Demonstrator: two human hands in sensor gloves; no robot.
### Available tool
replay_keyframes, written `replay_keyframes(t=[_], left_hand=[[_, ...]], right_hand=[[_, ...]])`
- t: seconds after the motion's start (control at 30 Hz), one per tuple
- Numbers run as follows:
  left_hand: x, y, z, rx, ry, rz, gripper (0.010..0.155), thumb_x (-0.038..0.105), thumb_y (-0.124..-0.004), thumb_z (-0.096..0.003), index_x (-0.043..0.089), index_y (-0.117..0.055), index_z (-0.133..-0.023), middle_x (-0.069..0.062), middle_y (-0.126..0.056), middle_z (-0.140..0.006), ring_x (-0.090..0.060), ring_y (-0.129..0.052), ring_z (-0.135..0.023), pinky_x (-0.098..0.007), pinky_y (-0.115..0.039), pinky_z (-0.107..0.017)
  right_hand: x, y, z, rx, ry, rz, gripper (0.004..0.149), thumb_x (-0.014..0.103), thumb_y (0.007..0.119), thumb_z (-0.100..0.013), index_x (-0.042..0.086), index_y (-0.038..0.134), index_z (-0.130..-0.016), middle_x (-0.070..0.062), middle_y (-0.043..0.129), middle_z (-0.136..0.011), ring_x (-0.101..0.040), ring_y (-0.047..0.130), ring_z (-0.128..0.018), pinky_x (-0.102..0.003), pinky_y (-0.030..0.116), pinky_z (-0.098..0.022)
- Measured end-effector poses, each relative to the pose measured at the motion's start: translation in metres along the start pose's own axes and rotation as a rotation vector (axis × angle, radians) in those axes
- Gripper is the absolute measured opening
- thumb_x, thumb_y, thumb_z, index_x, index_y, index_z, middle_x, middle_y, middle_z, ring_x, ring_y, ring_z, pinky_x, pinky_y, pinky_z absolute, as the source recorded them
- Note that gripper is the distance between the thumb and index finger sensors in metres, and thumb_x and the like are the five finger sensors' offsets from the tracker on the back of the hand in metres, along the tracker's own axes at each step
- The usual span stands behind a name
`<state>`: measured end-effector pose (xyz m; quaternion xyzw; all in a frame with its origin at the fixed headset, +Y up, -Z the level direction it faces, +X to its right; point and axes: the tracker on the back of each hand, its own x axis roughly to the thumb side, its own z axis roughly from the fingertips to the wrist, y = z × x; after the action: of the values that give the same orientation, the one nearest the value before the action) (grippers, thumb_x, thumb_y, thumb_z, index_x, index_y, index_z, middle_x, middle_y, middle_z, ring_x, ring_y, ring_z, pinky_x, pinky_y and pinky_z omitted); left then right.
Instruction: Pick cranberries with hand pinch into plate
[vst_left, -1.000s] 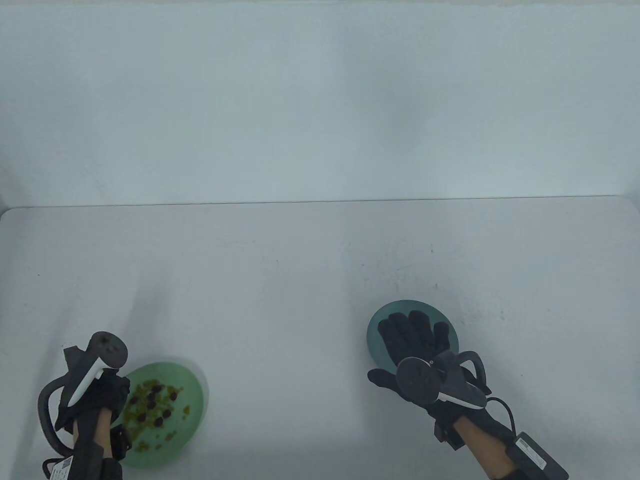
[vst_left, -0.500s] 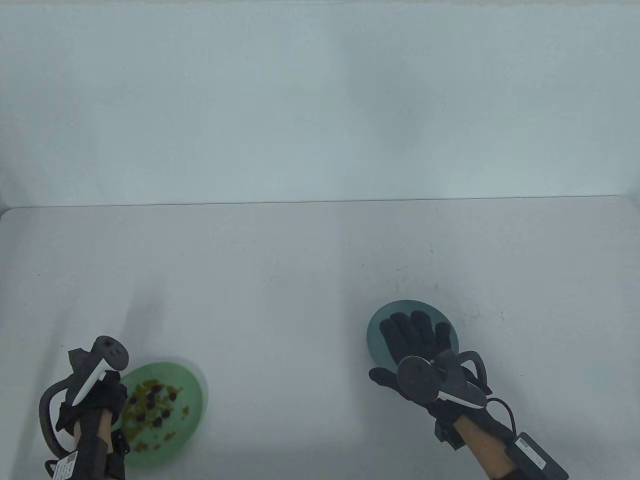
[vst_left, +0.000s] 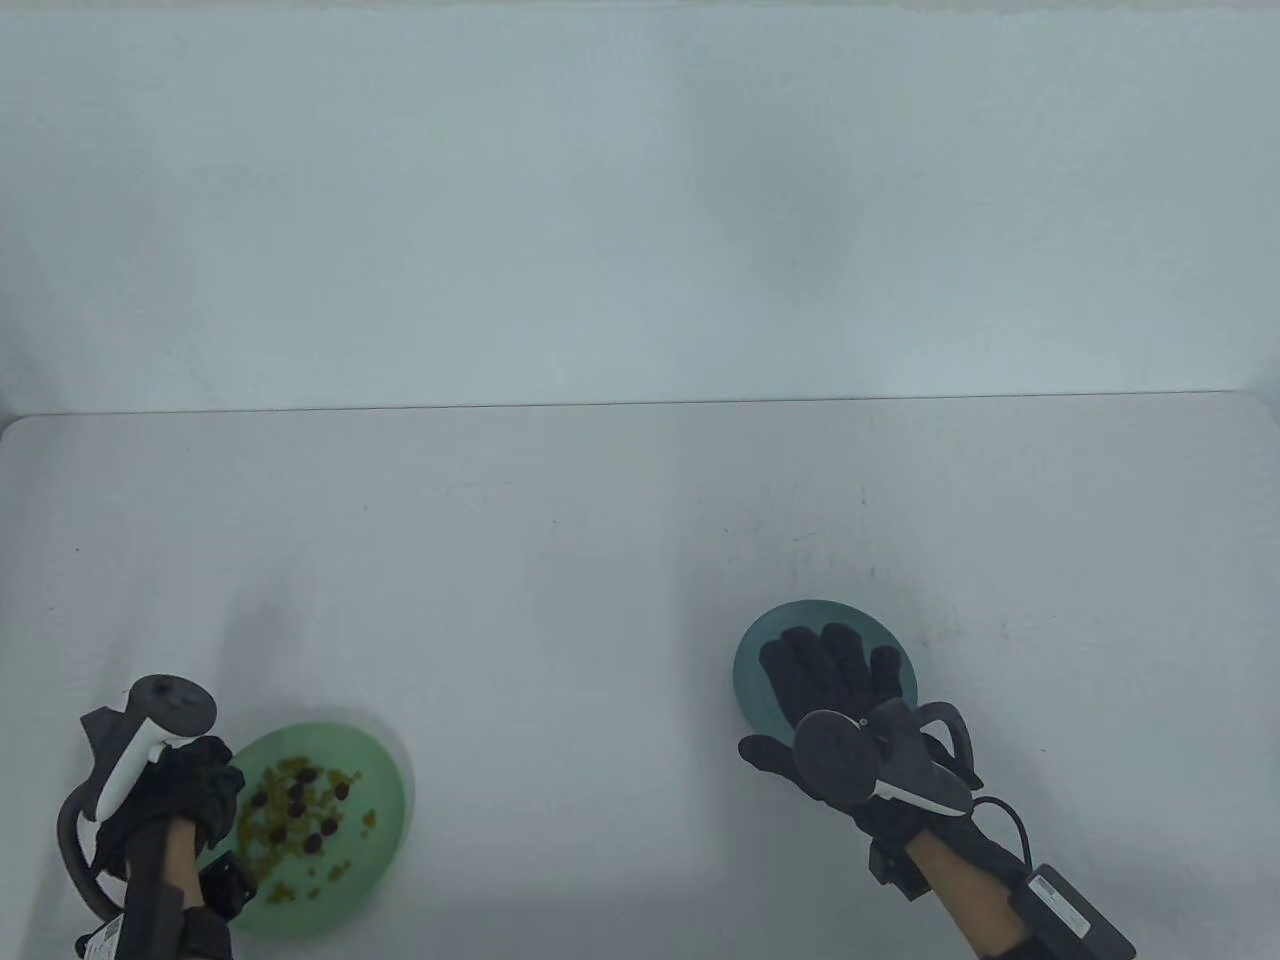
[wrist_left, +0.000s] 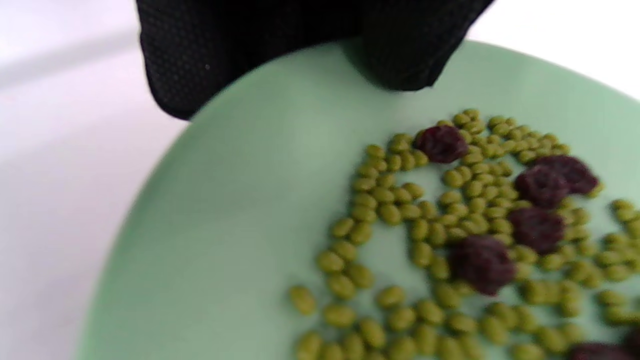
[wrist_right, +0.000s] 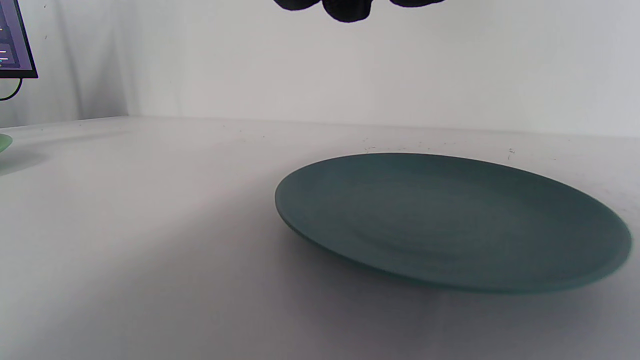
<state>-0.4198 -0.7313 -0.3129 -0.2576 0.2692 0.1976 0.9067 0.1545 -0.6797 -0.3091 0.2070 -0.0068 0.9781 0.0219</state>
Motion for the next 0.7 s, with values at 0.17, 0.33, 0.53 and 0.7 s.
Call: replay_keyframes(t=[0.17, 0.33, 0.53, 0.7], left_hand=[[-0.008, -0.001, -0.001, -0.025, -0.021, 0.079, 0.046, 0.028, -0.072, -0.0563, 0.022, -0.065, -0.102, -0.004, -0.088, -0.089, -0.025, -0.101, -0.07, -0.047, -0.083, -0.058], [-0.01, 0.001, 0.0, -0.019, -0.068, 0.124, 0.046, 0.027, -0.071, -0.0553, 0.025, -0.066, -0.101, -0.002, -0.09, -0.087, -0.024, -0.102, -0.067, -0.045, -0.084, -0.058], [-0.004, 0.005, 0.005, -0.005, -0.123, 0.165, 0.046, 0.027, -0.07, -0.0555, 0.023, -0.066, -0.101, -0.002, -0.091, -0.085, -0.021, -0.103, -0.064, -0.043, -0.085, -0.057], [0.009, 0.012, 0.013, 0.03, -0.225, 0.211, 0.047, 0.027, -0.07, -0.0559, 0.022, -0.065, -0.102, -0.002, -0.091, -0.085, -0.02, -0.104, -0.063, -0.041, -0.086, -0.056]], right_hand=[[0.0, 0.001, -0.001, 0.001, -0.002, 0.002, 0.09, 0.072, 0.045, -0.051, 0.014, 0.032, -0.12, -0.017, 0.037, -0.126, -0.055, 0.038, -0.113, -0.075, 0.035, -0.073], [0.0, 0.001, -0.001, -0.001, 0.004, 0.001, 0.09, 0.071, 0.046, -0.051, 0.014, 0.033, -0.12, -0.017, 0.038, -0.126, -0.055, 0.038, -0.113, -0.075, 0.035, -0.073], [-0.001, 0.001, -0.001, -0.008, 0.008, 0.004, 0.089, 0.071, 0.046, -0.052, 0.015, 0.033, -0.12, -0.017, 0.038, -0.126, -0.055, 0.039, -0.113, -0.075, 0.035, -0.073], [-0.002, 0.002, -0.001, -0.009, 0.013, 0.004, 0.089, 0.071, 0.046, -0.052, 0.014, 0.033, -0.12, -0.017, 0.038, -0.126, -0.055, 0.039, -0.113, -0.075, 0.035, -0.073]])
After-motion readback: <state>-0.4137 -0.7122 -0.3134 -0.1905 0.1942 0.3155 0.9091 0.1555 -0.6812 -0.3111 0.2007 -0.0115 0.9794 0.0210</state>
